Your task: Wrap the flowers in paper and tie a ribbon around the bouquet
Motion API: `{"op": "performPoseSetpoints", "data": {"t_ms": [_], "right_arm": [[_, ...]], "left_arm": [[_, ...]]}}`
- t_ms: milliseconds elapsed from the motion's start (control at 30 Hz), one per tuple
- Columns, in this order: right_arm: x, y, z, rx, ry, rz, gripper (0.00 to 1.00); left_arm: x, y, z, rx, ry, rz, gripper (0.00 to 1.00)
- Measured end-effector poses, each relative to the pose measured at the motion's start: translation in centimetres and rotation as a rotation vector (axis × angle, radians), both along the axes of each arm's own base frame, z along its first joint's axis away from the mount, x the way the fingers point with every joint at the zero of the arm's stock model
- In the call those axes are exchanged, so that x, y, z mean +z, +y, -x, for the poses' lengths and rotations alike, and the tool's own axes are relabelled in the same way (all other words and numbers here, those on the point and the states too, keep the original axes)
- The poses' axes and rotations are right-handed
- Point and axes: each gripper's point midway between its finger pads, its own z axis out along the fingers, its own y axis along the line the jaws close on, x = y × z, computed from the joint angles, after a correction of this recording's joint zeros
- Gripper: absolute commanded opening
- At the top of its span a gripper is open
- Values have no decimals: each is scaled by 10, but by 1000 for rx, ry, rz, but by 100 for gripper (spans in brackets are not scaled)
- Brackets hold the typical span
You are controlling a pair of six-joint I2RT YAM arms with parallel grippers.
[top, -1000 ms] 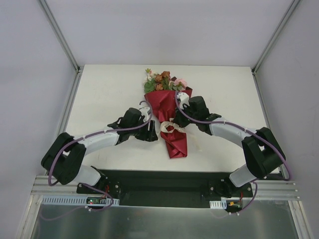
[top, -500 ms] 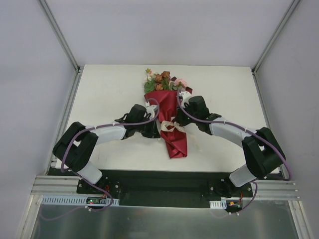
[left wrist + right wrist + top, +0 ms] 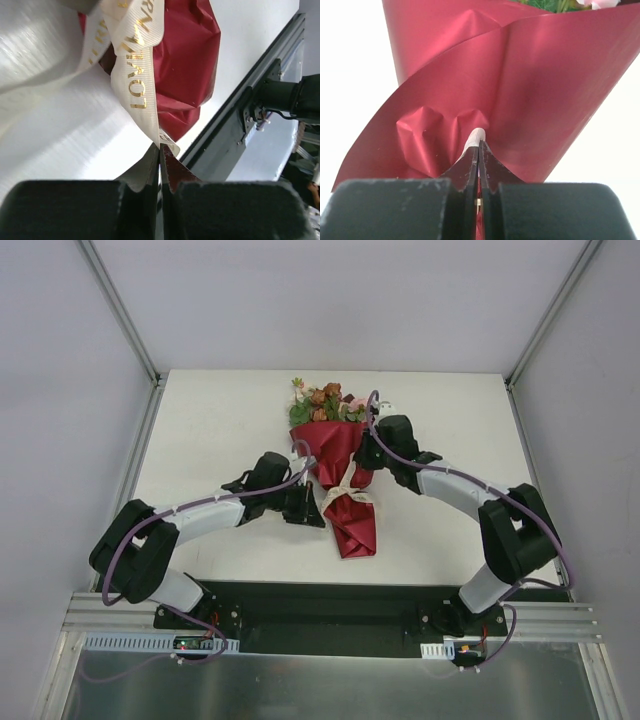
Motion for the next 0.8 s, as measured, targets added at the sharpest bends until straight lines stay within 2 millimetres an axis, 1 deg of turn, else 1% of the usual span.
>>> {"op": "performPoseSetpoints", "data": {"t_ms": [100,167,333,400,500,667,800], "right_arm": [[-10,-2,-5,-33,38,-10,0],[-16,-3,-6,-47,55,-10,0],[-17,-9,-10,-80,60,-13,0],[-17,-14,-13,-94,61,-15,0],[-17,-24,-19,-118,61,-17,0],[-17,-32,-24,-143,62,-22,0],[-15,-33,-27,-149,56,-33,1]], "left_arm": [[2,-6,14,-19,61,11,0],[7,-12,22,-43,85,18,0],[29,-30,32,-95,100,65,0],[31,-34,35,-107,104,72,0],[22,-39,45,-125,137,53,0],[-9,-35,55,-109,209,-25,0],[-18,-31,58,-95,220,-51,0]]}}
